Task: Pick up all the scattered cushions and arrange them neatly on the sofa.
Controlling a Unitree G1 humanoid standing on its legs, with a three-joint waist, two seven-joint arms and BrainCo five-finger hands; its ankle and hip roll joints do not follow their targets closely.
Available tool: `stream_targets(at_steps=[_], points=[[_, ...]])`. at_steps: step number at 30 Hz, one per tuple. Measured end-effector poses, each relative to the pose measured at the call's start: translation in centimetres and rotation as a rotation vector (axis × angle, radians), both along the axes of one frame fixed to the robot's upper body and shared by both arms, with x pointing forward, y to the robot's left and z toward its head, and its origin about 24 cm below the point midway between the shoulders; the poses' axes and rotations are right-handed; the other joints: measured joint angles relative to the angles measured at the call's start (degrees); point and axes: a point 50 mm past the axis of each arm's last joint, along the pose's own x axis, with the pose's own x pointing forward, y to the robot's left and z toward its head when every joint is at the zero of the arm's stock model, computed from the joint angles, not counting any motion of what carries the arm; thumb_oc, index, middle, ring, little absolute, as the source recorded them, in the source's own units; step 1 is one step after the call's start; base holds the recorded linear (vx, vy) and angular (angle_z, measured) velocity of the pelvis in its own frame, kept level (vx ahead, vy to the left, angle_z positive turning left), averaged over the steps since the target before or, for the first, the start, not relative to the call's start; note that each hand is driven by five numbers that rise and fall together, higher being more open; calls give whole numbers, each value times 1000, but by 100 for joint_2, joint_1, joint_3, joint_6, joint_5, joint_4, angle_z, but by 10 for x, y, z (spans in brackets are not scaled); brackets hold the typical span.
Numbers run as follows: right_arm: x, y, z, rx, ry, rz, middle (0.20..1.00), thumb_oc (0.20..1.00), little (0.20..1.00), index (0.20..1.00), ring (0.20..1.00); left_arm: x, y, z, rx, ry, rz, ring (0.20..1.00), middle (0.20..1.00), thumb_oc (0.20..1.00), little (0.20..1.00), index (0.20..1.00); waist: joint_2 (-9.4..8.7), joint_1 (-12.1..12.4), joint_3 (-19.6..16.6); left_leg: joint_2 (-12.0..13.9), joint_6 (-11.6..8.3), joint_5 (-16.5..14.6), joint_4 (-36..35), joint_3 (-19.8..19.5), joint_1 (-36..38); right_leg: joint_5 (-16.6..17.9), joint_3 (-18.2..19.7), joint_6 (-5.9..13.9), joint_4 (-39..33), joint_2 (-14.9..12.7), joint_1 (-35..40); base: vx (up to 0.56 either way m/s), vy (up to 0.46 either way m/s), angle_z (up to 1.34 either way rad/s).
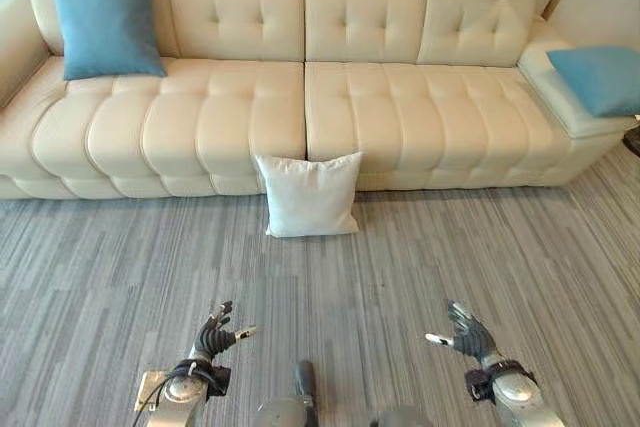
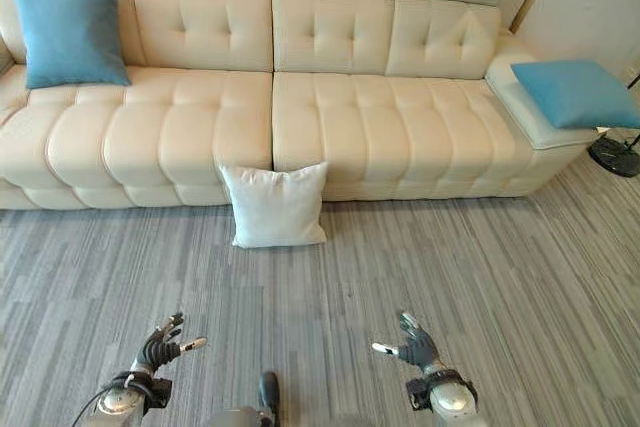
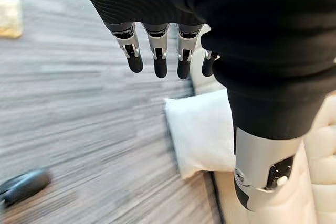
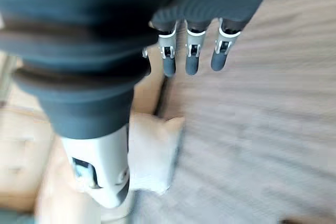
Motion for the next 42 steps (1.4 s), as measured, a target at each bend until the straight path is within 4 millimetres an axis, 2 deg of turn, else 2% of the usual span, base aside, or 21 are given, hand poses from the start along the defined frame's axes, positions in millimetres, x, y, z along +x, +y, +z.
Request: stream_targets(at_steps=[1,3,6,8,10,11,13,14,16,18,19,22,24,27,28,30,32,35,37,40,42], points=[[0,0,0,-1,-1,1,1000,1000,1000,1000,1000,1,0,0,0,-2,0,1000,1000,1000,1000,1000,20,-43,15,-13,-25,-47,-44,11,132,29,-27,-10,-327,11,-193,329,31,47],[1,0,0,-15,5,17,1000,1000,1000,1000,1000,-5,-2,-5,-3,29,6,1000,1000,1000,1000,1000,-100,-218,92,-189,-24,-675,117,-170,347,542,-325,-35,-1922,120,-1165,716,-31,39],[-11,-3,-11,-20,69,-3,1000,1000,1000,1000,1000,-16,-9,-14,-31,68,16,1000,1000,1000,1000,1000,-213,-375,145,-259,-197,-1055,202,-321,788,1139,-598,-66,-3488,202,-1302,533,-100,33],[-15,-6,-15,-28,93,-14,1000,1000,1000,1000,1000,-22,-10,-17,-34,84,20,1000,1000,1000,1000,1000,-205,-393,112,-236,-198,-1238,305,-323,1042,1292,-798,-138,-3586,195,-1237,360,-125,11],[-27,-12,-20,-30,123,-42,1000,1000,1000,1000,1000,-24,-9,-18,-33,89,17,1000,1000,1000,1000,1000,-224,-405,-31,-119,-580,-1507,270,-641,1606,1796,-666,-452,-3822,293,-562,365,-191,70],[-24,-14,-20,-35,125,-49,1000,1000,1000,1000,1000,-25,-9,-19,-34,97,23,1000,1000,1000,1000,1000,-195,-359,-57,50,-818,-1615,723,-687,1554,2117,-650,-656,-3884,382,-305,418,-261,111],[-21,-22,-17,-60,115,-50,1000,1000,1000,1000,1000,-28,-13,-22,-51,111,22,1000,1000,1000,1000,1000,-24,-258,-138,282,-1552,-1094,3341,-605,630,2219,-632,-1152,-4172,542,415,314,-217,42],[-11,-25,-10,-74,82,-41,1000,1000,1000,1000,1000,-29,-14,-22,-57,108,22,1000,1000,1000,1000,1000,53,-194,-140,475,-1620,-1004,4377,-605,28,1950,-546,-1318,-4249,652,554,416,-159,-24],[3,-25,-2,-78,37,-34,1000,1000,1000,1000,1000,-29,-14,-22,-54,109,20,1000,1000,1000,1000,1000,131,-60,-119,797,-1457,-1072,5186,-290,-731,1735,-389,-1403,-4312,785,840,301,-23,-39],[7,-23,0,-75,23,-27,1000,1000,1000,1000,1000,-29,-12,-22,-52,110,17,1000,1000,1000,1000,1000,-6,-30,-42,816,-1289,-1192,4448,-185,-939,1728,-330,-1269,-4432,741,1223,310,63,-38],[5,-24,2,-76,18,-24,1000,1000,1000,1000,1000,-29,-12,-21,-51,107,9,1000,1000,1000,1000,1000,-100,-103,-39,830,-1291,-1124,2830,-165,-1044,1597,-338,-1198,-4648,779,1617,202,67,-31],[1,-29,-1,-96,35,-43,1000,1000,1000,1000,1000,-19,-13,-16,-48,78,-4,1000,1000,1000,1000,1000,-101,-157,-30,879,-1345,-623,1299,-170,-1284,1443,-335,-1081,-4859,830,1940,142,69,-27],[-7,-33,-9,-112,86,-61,1000,1000,1000,1000,1000,-14,-13,-14,-47,67,-6,1000,1000,1000,1000,1000,-116,-158,2,872,-1265,-153,1037,-128,-1330,1344,-286,-922,-4896,876,2167,169,156,-36],[-16,-37,-13,-117,113,-75,1000,1000,1000,1000,1000,-22,-13,-19,-45,97,-7,1000,1000,1000,1000,1000,-57,-268,-16,663,-700,225,350,56,-620,1087,-116,-532,-4677,885,2563,201,256,-22],[-22,-34,-17,-96,127,-100,1000,1000,1000,1000,1000,-16,-14,-17,-15,95,-48,1000,1000,1000,1000,1000,19,-464,-41,657,-370,229,-57,13,-48,800,-164,-276,-3822,872,2422,199,358,-9],[-19,-29,-17,-82,119,-91,1000,1000,1000,1000,1000,-8,-18,-14,-10,72,-73,1000,1000,1000,1000,1000,111,-428,-101,681,-257,152,-230,63,238,357,-131,-119,-2611,712,1833,72,258,-14],[-10,-26,-12,-76,91,-84,1000,1000,1000,1000,1000,5,-14,-6,6,36,-71,1000,1000,1000,1000,1000,-3,-375,-163,519,-167,88,-261,241,228,66,-25,-70,-2645,361,1404,-29,163,-30],[8,-12,-6,-55,48,-40,1000,1000,1000,1000,1000,13,-2,2,48,13,-66,1000,1000,1000,1000,1000,-45,-305,-134,442,-137,48,-267,396,273,415,-39,55,-3064,23,880,-38,82,-26],[8,-5,-8,-37,51,-36,1000,1000,1000,1000,1000,9,5,2,59,16,-37,1000,1000,1000,1000,1000,-116,-232,-129,361,-279,-51,-301,413,536,1169,-67,271,-3228,-86,812,-16,24,3],[9,-6,-7,-43,46,-36,1000,1000,1000,1000,1000,-6,6,-5,48,50,-17,1000,1000,1000,1000,1000,-2,-152,-148,480,-695,-204,-294,286,536,1085,-70,264,-3424,50,933,-53,-50,-2],[7,-10,-7,-54,52,-40,1000,1000,1000,1000,1000,-13,6,-9,46,69,-12,1000,1000,1000,1000,1000,19,-141,-135,568,-845,-112,-290,211,439,1205,-202,85,-3690,144,1012,-80,-104,41]])
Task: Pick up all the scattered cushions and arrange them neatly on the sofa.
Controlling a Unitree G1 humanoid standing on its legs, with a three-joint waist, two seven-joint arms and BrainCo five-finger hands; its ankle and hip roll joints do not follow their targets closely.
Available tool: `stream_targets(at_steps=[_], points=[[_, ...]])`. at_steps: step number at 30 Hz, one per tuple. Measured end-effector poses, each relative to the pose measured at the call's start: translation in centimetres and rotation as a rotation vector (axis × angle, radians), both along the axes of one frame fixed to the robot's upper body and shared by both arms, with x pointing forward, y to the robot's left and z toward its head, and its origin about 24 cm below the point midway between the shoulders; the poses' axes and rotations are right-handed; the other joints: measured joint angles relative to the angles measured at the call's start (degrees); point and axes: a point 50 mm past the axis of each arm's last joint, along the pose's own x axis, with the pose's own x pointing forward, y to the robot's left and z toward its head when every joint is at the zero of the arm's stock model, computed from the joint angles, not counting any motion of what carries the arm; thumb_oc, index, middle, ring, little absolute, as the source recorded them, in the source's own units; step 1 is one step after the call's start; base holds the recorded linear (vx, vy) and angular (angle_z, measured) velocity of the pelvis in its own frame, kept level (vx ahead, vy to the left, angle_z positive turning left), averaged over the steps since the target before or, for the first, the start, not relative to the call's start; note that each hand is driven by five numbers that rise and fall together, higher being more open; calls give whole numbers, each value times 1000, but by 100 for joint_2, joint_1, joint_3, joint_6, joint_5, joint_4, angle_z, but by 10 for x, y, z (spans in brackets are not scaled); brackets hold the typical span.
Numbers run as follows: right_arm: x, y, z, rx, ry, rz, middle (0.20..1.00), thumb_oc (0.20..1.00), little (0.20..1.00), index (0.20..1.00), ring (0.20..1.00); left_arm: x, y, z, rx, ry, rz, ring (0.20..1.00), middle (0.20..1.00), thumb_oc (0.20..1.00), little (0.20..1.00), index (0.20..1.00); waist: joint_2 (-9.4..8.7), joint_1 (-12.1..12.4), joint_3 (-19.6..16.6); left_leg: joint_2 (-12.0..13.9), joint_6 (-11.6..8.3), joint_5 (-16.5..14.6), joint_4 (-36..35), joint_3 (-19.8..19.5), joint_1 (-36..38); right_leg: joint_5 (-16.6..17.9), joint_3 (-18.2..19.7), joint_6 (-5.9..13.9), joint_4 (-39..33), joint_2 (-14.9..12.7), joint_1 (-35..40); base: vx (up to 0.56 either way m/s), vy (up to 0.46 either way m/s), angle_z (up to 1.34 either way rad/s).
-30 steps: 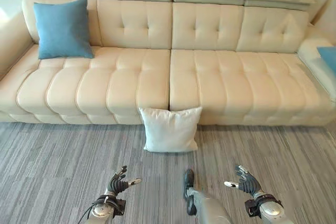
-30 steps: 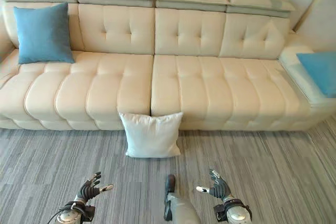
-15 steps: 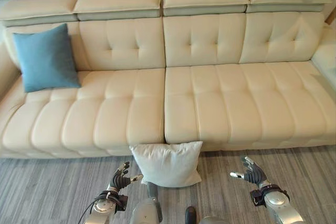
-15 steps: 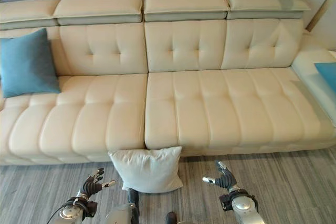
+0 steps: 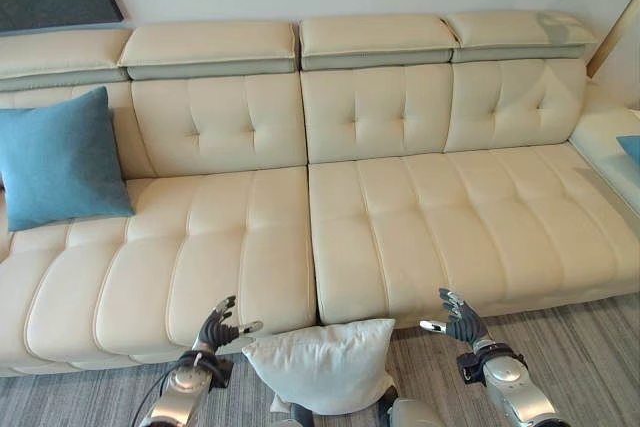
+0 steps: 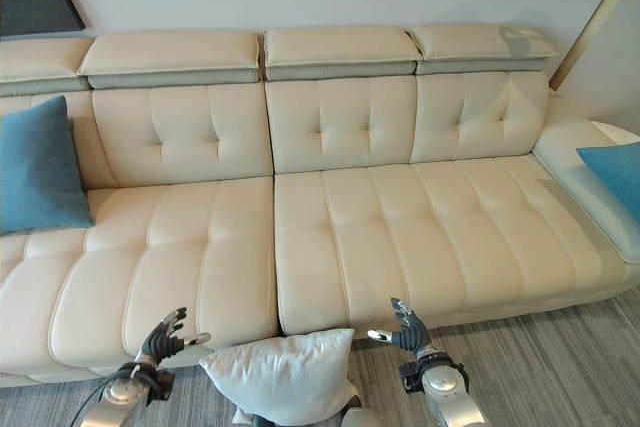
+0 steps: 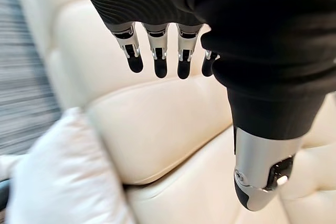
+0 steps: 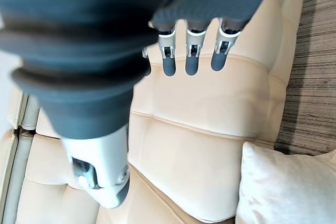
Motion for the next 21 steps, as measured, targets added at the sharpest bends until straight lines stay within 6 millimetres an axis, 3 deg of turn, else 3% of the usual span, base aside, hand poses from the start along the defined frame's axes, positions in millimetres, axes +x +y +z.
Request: stream_targets(at_steps=[1,3,6,8,9,10,11,12,13,15,21], points=[[-5,-3,-3,-6,14,-7,1000,1000,1000,1000,1000,-3,-1,-2,-4,10,4,1000,1000,1000,1000,1000,39,-45,-16,73,-18,-1,25,-221,-181,-19,107,-96,-248,167,143,-66,-84,73],[-12,-10,-4,-26,32,-13,1000,1000,1000,1000,1000,-7,-3,-4,-14,17,4,1000,1000,1000,1000,1000,49,97,-20,177,-109,70,67,-385,-350,53,100,-304,-531,358,234,-118,-92,67],[-15,-14,-6,-37,44,-18,1000,1000,1000,1000,1000,-9,-4,-5,-17,24,5,1000,1000,1000,1000,1000,66,88,-19,210,-123,72,148,-542,-455,79,53,-405,-608,428,298,-85,-7,39],[-17,-21,-8,-59,64,-27,1000,1000,1000,1000,1000,-10,-5,-6,-19,27,5,1000,1000,1000,1000,1000,151,179,-9,265,-142,65,233,-551,-530,84,-27,-520,-617,433,293,-169,115,22],[-17,-21,-8,-59,65,-26,1000,1000,1000,1000,1000,-9,-4,-5,-16,25,4,1000,1000,1000,1000,1000,85,175,-13,238,-331,-13,343,-555,-511,298,-161,-769,-716,291,249,-133,169,-8],[-15,-19,-7,-53,59,-26,1000,1000,1000,1000,1000,-7,-4,-4,-16,19,2,1000,1000,1000,1000,1000,-34,162,12,93,-317,-119,782,-562,-570,415,-186,-816,-845,105,297,-58,136,-18],[-16,-19,-7,-53,59,-25,1000,1000,1000,1000,1000,-6,-5,-4,-19,16,2,1000,1000,1000,1000,1000,-83,138,-8,16,-294,-218,1065,-611,-603,359,-147,-707,-884,42,291,-6,79,-19],[-16,-21,-7,-60,58,-26,1000,1000,1000,1000,1000,-3,-9,-4,-28,7,0,1000,1000,1000,1000,1000,-22,69,-32,-10,-288,-323,1171,-709,-563,383,-150,-645,-914,43,294,-31,84,-3],[-16,-24,-6,-69,63,-26,1000,1000,1000,1000,1000,-2,-12,-4,-38,2,0,1000,1000,1000,1000,1000,193,34,-83,32,-270,-305,999,-839,-445,406,-133,-561,-899,136,294,-77,112,8],[-16,-22,-10,-65,80,-27,1000,1000,1000,1000,1000,8,-13,1,-33,-30,-17,1000,1000,1000,1000,1000,131,-64,-47,-70,-61,-156,389,-781,-227,557,30,-332,-839,92,89,-145,107,-13],[-1,-16,-6,-88,53,-14,1000,1000,1000,1000,1000,26,-2,14,6,-79,-30,1000,1000,1000,1000,1000,-187,5,136,-315,52,-16,306,-468,-658,871,324,-156,-874,-135,-518,-169,86,-25]])
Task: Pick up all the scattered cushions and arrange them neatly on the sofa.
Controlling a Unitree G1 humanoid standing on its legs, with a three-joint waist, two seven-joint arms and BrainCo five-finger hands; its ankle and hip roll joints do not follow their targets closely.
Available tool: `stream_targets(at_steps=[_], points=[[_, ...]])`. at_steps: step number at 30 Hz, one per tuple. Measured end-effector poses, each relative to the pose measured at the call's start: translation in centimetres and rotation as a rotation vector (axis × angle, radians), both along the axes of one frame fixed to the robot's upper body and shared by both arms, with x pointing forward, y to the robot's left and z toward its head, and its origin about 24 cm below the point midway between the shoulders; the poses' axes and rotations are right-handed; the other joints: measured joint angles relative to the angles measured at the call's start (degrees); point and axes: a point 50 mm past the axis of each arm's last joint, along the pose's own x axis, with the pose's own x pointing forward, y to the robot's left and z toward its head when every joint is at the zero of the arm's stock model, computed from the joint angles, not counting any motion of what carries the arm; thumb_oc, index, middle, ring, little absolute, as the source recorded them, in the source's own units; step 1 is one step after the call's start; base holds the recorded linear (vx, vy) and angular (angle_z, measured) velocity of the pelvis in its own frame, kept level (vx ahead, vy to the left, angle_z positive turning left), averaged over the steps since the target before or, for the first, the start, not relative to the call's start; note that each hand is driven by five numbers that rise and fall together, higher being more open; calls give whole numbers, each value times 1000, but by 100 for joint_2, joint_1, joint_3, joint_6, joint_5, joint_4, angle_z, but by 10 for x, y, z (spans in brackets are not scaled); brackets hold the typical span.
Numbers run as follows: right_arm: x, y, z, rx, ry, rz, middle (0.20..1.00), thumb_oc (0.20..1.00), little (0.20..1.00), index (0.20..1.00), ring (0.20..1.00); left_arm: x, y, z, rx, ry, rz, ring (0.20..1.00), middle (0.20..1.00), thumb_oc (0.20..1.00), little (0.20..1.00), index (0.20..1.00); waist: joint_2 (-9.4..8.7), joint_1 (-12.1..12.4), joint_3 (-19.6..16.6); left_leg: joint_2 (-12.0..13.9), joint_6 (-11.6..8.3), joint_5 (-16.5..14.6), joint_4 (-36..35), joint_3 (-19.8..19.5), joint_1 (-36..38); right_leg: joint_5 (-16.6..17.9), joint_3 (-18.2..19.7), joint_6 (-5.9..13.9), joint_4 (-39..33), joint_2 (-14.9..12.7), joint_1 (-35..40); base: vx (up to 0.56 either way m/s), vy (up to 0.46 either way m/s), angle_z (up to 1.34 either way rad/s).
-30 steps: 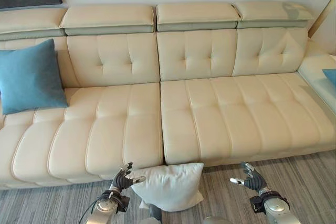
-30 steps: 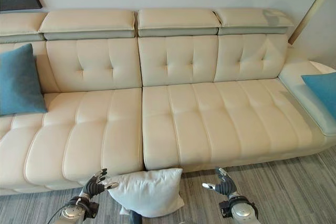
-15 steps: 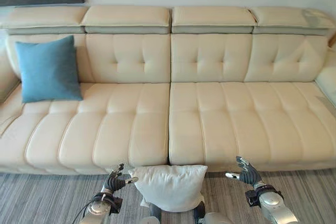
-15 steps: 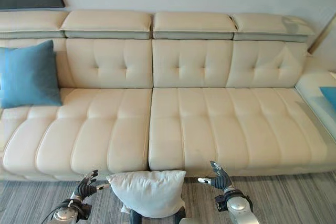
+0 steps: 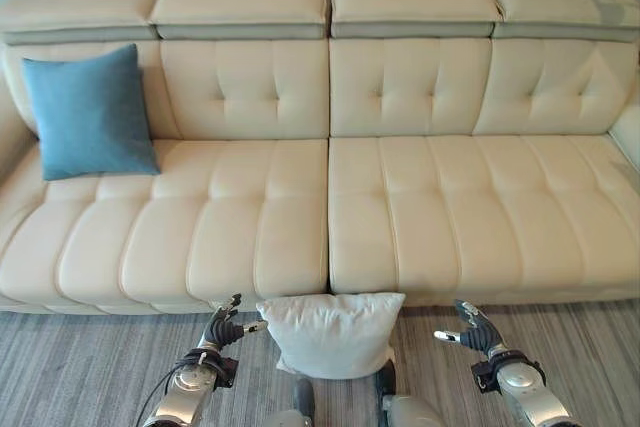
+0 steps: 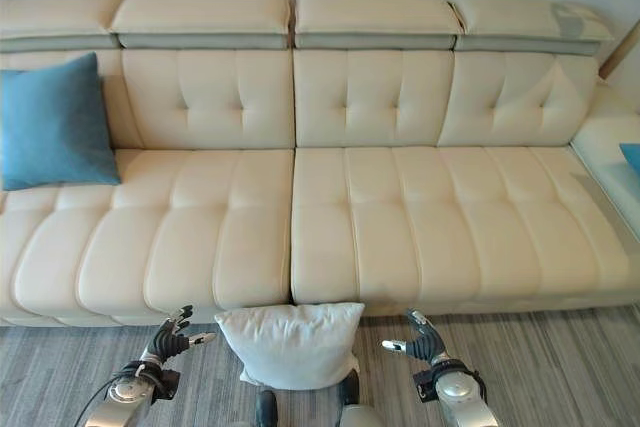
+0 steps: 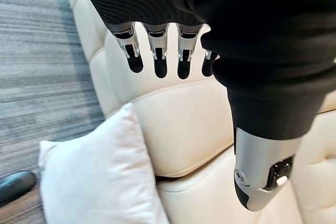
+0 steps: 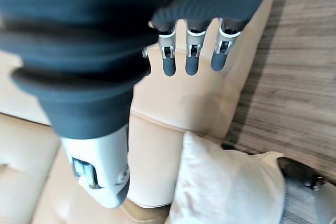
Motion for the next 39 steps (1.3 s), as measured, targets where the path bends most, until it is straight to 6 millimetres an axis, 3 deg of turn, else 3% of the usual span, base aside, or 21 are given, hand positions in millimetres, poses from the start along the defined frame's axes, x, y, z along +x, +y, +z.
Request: stream_targets(at_steps=[4,7,11,13,15,17,19,21,24,27,28,29,30,31,32,34,36,38,39], points=[[19,9,8,-4,-38,35,1000,1000,1000,1000,1000,11,10,10,32,-34,8,1000,1000,1000,1000,1000,-59,38,301,-21,-6,14,111,125,-354,61,53,58,144,-61,-409,-113,0,-11],[35,8,12,-23,-60,10,1000,1000,1000,1000,1000,36,15,28,48,-116,38,1000,1000,1000,1000,1000,-44,139,639,44,2,-37,529,89,-888,7,19,25,409,-52,-843,-172,-98,12],[70,1,32,-59,-131,-53,1000,1000,1000,1000,1000,78,23,62,24,-276,128,1000,1000,1000,1000,1000,20,189,1154,164,-66,-246,1514,-90,-2079,-251,-126,-203,1198,-19,-1848,-90,-97,24],[93,-1,51,-57,-204,-87,1000,1000,1000,1000,1000,93,26,78,12,-336,167,1000,1000,1000,1000,1000,57,176,1378,256,-113,-458,2108,-224,-2728,-442,-175,-275,1744,18,-2418,-73,-90,13],[123,-7,88,-62,-327,-127,1000,1000,1000,1000,1000,115,31,110,7,-455,183,1000,1000,1000,1000,1000,73,168,1813,341,-99,-672,3052,-331,-3604,-678,-185,-339,2678,43,-3246,-153,-44,17],[137,-6,106,-57,-387,-134,1000,1000,1000,1000,1000,125,30,123,1,-500,189,1000,1000,1000,1000,1000,50,157,1907,388,-131,-788,3428,-362,-4053,-810,-169,-355,3091,49,-3712,-110,-21,5],[164,-4,150,-76,-503,-133,1000,1000,1000,1000,1000,145,32,154,64,-569,157,1000,1000,1000,1000,1000,33,151,2041,422,-96,-1034,4440,-444,-5294,-1115,-114,-486,4130,26,-4978,-29,-4,1],[186,10,191,-65,-617,-109,1000,1000,1000,1000,1000,160,29,177,78,-625,160,1000,1000,1000,1000,1000,24,138,2188,485,-115,-1168,5043,-523,-6072,-1222,-116,-542,4697,35,-5734,-22,1,-2],[201,38,225,-53,-710,-47,1000,1000,1000,1000,1000,174,12,196,75,-676,114,1000,1000,1000,1000,1000,9,138,2249,522,-114,-1262,5529,-577,-6652,-1330,-113,-619,5190,41,-6320,-2,3,-1],[207,62,242,-23,-773,-1,1000,1000,1000,1000,1000,184,-5,209,88,-707,62,1000,1000,1000,1000,1000,12,137,2245,506,-107,-1312,5599,-641,-6916,-1382,-130,-701,5281,35,-6579,13,-1,5],[209,84,251,12,-808,47,1000,1000,1000,1000,1000,191,-17,221,79,-742,32,1000,1000,1000,1000,1000,14,150,2243,500,-113,-1296,5598,-675,-7039,-1375,-150,-708,5287,36,-6682,14,-4,7],[209,93,252,22,-810,58,1000,1000,1000,1000,1000,194,-22,224,94,-743,24,1000,1000,1000,1000,1000,16,157,2240,485,-113,-1295,5596,-688,-7063,-1375,-153,-708,5291,34,-6706,17,-3,7],[210,99,255,31,-820,63,583,583,583,583,583,198,-27,229,105,-749,16,1000,1000,1000,1000,1000,16,156,2239,472,-113,-1295,5596,-697,-7082,-1375,-152,-708,5298,30,-6727,8,-3,7],[209,113,259,62,-832,87,200,200,200,200,200,201,-33,238,110,-772,5,586,586,586,586,586,13,157,2228,465,-116,-1293,5591,-713,-7126,-1376,-145,-709,5313,21,-6774,11,-26,7],[209,116,260,67,-839,85,200,200,200,200,200,202,-33,240,111,-776,17,200,200,200,200,200,14,153,2228,449,-115,-1290,5590,-717,-7150,-1376,-149,-709,5321,4,-6801,9,-31,8],[210,119,263,80,-845,64,200,200,200,200,200,207,-40,254,107,-810,30,200,200,200,200,200,23,162,2223,324,-110,-1278,5437,-791,-7116,-1386,-148,-702,5305,-66,-6780,5,-18,21],[209,123,264,87,-851,66,200,200,200,200,200,209,-48,265,98,-843,28,200,200,200,200,200,25,177,2222,256,-138,-1065,5186,-818,-7018,-1353,-169,-731,5152,-101,-6697,-5,14,31],[204,113,246,85,-817,53,200,200,200,200,200,204,-51,257,94,-843,3,200,200,200,200,200,26,216,2222,193,-185,-907,4821,-820,-6721,-1286,-185,-809,4916,-143,-6439,-11,17,21],[200,108,231,81,-781,45,200,200,200,200,200,200,-55,247,118,-829,-31,200,200,200,200,200,23,238,2218,192,-201,-812,4577,-819,-6464,-1173,-193,-714,4735,-139,-6190,-21,9,4]])
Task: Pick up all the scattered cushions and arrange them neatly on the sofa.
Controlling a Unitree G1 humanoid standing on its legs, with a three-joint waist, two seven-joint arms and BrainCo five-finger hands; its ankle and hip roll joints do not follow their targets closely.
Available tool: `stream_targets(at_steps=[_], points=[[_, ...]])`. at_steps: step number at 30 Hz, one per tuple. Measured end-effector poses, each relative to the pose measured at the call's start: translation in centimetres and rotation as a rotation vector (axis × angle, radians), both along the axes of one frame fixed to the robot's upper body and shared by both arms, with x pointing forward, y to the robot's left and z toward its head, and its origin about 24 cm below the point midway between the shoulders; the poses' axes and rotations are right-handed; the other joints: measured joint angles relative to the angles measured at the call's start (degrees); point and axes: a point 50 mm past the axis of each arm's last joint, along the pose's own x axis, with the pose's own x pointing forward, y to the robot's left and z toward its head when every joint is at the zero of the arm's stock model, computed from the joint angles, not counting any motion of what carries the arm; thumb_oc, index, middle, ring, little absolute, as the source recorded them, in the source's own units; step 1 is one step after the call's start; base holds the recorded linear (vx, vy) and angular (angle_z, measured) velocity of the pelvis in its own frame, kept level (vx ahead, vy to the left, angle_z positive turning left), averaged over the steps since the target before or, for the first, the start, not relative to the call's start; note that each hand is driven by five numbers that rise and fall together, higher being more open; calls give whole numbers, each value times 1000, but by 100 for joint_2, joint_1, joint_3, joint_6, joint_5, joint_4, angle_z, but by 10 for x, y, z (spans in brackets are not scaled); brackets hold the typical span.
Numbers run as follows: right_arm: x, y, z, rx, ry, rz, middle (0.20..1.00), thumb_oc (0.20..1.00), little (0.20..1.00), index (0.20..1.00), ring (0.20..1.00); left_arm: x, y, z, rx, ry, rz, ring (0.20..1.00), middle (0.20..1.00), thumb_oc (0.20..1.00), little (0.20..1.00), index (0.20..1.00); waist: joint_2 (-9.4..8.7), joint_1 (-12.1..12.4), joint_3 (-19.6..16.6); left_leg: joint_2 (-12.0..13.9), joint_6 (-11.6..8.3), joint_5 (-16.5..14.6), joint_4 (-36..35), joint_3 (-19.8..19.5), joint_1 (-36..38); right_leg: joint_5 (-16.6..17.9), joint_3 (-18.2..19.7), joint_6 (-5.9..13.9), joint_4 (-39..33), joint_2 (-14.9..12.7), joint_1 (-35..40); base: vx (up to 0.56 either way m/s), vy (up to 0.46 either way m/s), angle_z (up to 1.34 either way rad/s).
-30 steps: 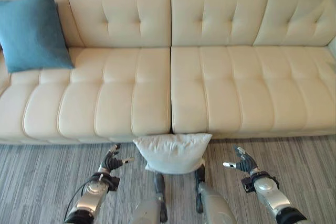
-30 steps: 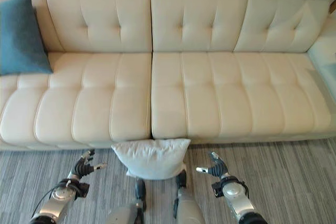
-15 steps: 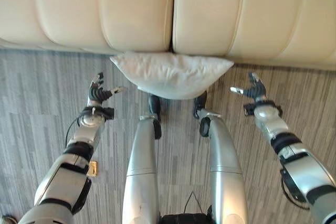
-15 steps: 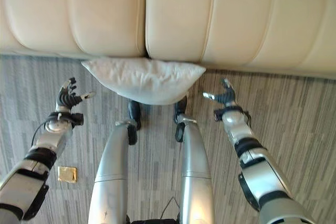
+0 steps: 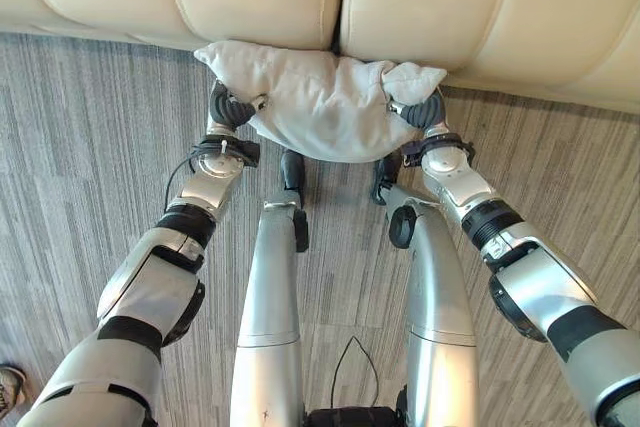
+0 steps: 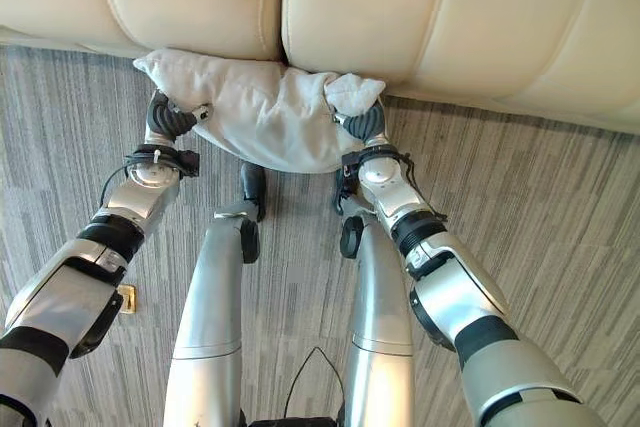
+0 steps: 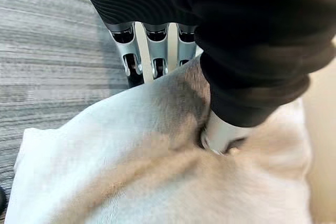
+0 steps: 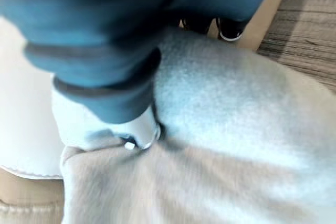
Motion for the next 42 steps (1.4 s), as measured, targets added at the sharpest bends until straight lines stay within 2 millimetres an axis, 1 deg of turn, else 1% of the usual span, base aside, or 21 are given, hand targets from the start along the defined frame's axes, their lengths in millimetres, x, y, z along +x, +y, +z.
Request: stream_targets(at_steps=[1,4,6,8,10,11,12,13,14,15,18,19,22,23,26,31,35,38,39,40,42], points=[[-2,-3,-8,-2,23,-5,200,200,200,200,200,-2,-3,-5,13,7,-15,200,200,200,200,200,0,2,0,0,10,61,-98,14,158,74,-5,0,-125,-4,150,0,0,0],[-19,-27,-54,-25,155,-37,200,200,200,200,200,-20,-25,-31,51,29,-125,200,200,200,200,200,6,12,-24,-1,28,179,-724,69,916,156,-57,61,-702,-8,885,1,6,-4],[-29,-36,-68,-37,197,-35,200,200,200,200,200,-29,-32,-42,41,43,-158,200,200,200,200,200,0,-9,10,6,38,201,-910,121,1256,213,-89,50,-873,-22,1208,-18,13,-4],[-56,-43,-104,-19,284,-18,200,200,200,200,200,-52,-36,-73,-33,102,-181,200,200,200,200,200,7,-34,-80,3,38,287,-1417,173,1962,330,-100,73,-1313,-3,1842,50,29,-13],[-85,-31,-103,42,217,103,200,200,200,200,200,-73,-22,-84,-111,91,-139,200,200,200,200,200,-111,-150,-105,22,39,342,-1817,249,2860,365,-82,90,-1634,43,2663,137,-8,-18],[-97,-28,-104,64,195,140,200,200,200,200,200,-80,-16,-88,-135,80,-121,200,200,200,200,200,-117,-153,-310,57,37,334,-1977,279,3148,362,-71,118,-1787,96,2953,138,-20,-21],[-104,-26,-107,77,186,165,200,200,200,200,200,-86,-12,-91,-139,83,-114,200,200,200,200,200,-111,-169,-680,78,10,255,-2024,301,3151,329,-77,169,-1862,119,2936,137,-19,-13],[-109,-25,-108,92,173,179,200,200,200,200,200,-89,-9,-92,-131,76,-116,200,200,200,200,200,-119,-174,-1018,77,10,251,-2085,312,3123,288,-71,229,-1935,141,2912,202,-30,-9],[-109,-25,-101,123,138,185,200,200,200,200,200,-91,-1,-84,-123,44,-110,200,200,200,200,200,-160,-185,-1123,101,-3,255,-2249,332,3451,282,-54,270,-2090,173,3219,198,-19,-7],[-111,-25,-95,135,115,197,200,200,200,200,200,-94,1,-82,-134,33,-108,200,200,200,200,200,-163,-177,-1124,113,-20,258,-2425,342,3721,315,-36,318,-2253,196,3462,215,-28,-19],[-125,-27,-95,150,107,234,200,200,200,200,200,-116,7,-89,-143,35,-128,200,200,200,200,200,-136,-123,-1285,162,-45,318,-3074,502,4839,429,25,347,-2879,284,4502,249,-35,-30],[-133,-29,-95,160,105,243,200,200,200,200,200,-125,7,-92,-143,46,-144,200,200,200,200,200,-129,-116,-1326,173,-35,357,-3389,554,5251,521,19,434,-3179,314,4893,243,-30,-25],[-147,-35,-95,164,104,251,200,200,200,200,200,-140,7,-100,-147,78,-164,200,200,200,200,200,-124,-159,-1775,187,-74,518,-3862,629,5688,681,23,428,-3619,379,5293,227,-49,-14],[-148,-35,-91,168,89,256,200,200,200,200,200,-145,8,-102,-152,86,-167,200,200,200,200,200,-117,-195,-1830,186,-12,654,-4094,640,5970,793,31,425,-3883,405,5579,141,-46,-8],[-152,-38,-85,167,63,258,200,200,200,200,200,-153,9,-109,-158,117,-175,200,200,200,200,200,-55,-273,-2082,198,-2,758,-4455,652,6369,940,23,363,-4299,482,6004,195,-86,-3],[-152,-40,-80,148,44,264,200,200,200,200,200,-161,7,-119,-190,155,-167,200,200,200,200,200,35,-255,-2286,224,-35,805,-4555,620,6770,993,-30,376,-4698,526,6603,101,-123,7],[-151,-41,-78,125,35,256,200,200,200,200,200,-161,5,-120,-199,156,-166,200,200,200,200,200,61,-235,-2305,261,-84,811,-4366,452,6646,947,-227,380,-4772,562,6710,64,-141,30],[-151,-41,-78,108,32,253,200,200,200,200,200,-161,6,-120,-197,164,-163,200,200,200,200,200,45,-157,-2297,293,-163,758,-3815,463,6368,813,-272,330,-4708,584,6733,85,-98,21],[-151,-41,-79,108,34,252,200,200,200,200,200,-161,5,-121,-197,166,-163,200,200,200,200,200,43,-125,-2294,326,-168,757,-3548,472,6248,735,-264,217,-4653,577,6737,162,-56,22],[-153,-42,-80,109,39,248,200,200,200,200,200,-160,5,-121,-197,167,-166,200,200,200,200,200,19,-125,-2283,332,-180,756,-3132,541,6012,669,-267,133,-4622,556,6730,129,-18,19],[-155,-44,-81,104,43,245,200,200,200,200,200,-161,4,-122,-199,173,-172,200,200,200,200,200,-9,-83,-2258,390,-182,644,-2845,852,5772,602,-246,28,-4574,523,6676,168,12,8]])
